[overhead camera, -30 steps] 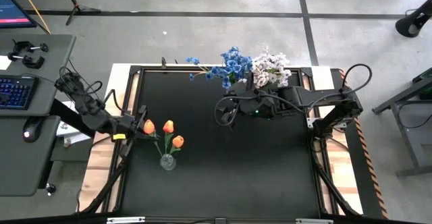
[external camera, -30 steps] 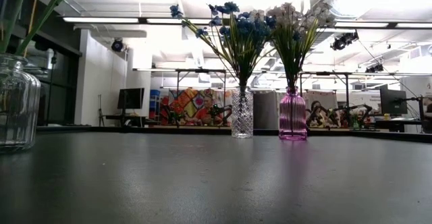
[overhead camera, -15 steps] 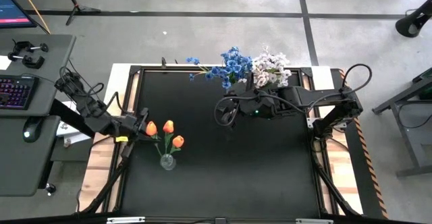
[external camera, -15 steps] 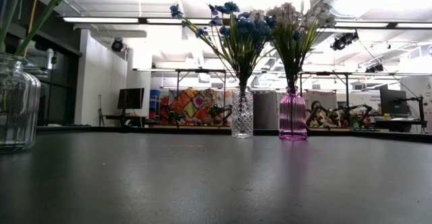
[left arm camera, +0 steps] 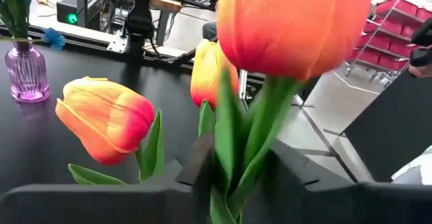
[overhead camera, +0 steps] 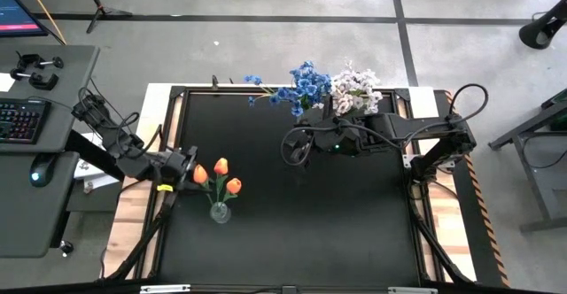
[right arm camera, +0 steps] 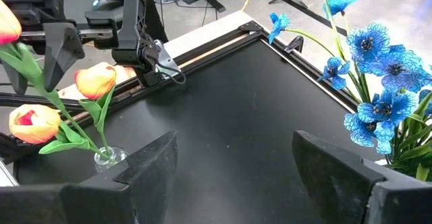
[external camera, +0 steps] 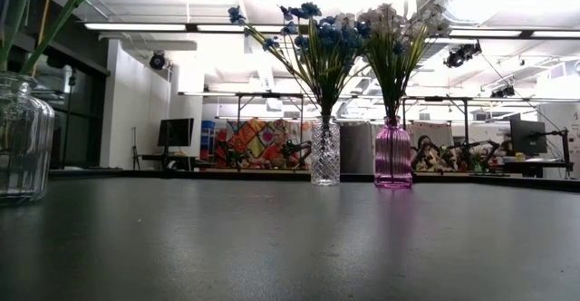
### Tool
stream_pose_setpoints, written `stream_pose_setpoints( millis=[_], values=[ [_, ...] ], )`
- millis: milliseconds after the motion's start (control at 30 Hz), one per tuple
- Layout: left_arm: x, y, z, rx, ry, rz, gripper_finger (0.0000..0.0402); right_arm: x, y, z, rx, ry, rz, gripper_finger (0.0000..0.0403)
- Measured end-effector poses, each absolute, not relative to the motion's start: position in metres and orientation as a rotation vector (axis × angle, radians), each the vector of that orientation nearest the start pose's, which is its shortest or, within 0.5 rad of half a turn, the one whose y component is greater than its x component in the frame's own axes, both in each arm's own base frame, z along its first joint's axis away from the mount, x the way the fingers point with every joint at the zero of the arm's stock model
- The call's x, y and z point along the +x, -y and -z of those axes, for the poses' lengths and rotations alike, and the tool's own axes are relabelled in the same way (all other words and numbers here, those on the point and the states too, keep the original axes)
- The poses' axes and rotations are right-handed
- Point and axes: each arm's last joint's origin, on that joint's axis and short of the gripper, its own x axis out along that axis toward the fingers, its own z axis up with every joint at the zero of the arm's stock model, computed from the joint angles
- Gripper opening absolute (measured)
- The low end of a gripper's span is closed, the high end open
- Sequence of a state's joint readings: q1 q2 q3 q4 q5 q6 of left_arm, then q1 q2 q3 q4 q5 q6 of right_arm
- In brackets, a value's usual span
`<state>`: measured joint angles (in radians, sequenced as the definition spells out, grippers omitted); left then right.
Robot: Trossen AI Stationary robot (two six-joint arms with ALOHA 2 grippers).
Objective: Sort flowers into vase by color
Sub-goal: Put the orange flowers into the bottom transparent vase, then return to Home Position
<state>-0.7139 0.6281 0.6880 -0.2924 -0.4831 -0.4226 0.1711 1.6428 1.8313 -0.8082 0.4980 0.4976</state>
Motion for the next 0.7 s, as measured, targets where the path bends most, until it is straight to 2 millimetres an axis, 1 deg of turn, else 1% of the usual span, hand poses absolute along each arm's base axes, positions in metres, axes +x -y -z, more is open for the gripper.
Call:
stream_pose_setpoints(
  millis=[200,367,533,700],
  values=[
    [0.112,0.080,-0.312,-0.341,-0.249,0.210,0.0166,0.342,-0.045,-0.417,0.279,-0.497,0.441,0.0277],
    [0.108,0.077,-0.315,-0.383,-0.237,0.241,0.0214,0.342,-0.046,-0.417,0.284,-0.502,0.427,0.0277],
    [0.104,0.074,-0.319,-0.401,-0.211,0.248,0.0240,0.342,-0.046,-0.417,0.284,-0.502,0.426,0.0277],
    [0.103,0.073,-0.325,-0.372,-0.143,0.250,0.0248,0.342,-0.046,-0.417,0.285,-0.500,0.425,0.0277]
  ],
)
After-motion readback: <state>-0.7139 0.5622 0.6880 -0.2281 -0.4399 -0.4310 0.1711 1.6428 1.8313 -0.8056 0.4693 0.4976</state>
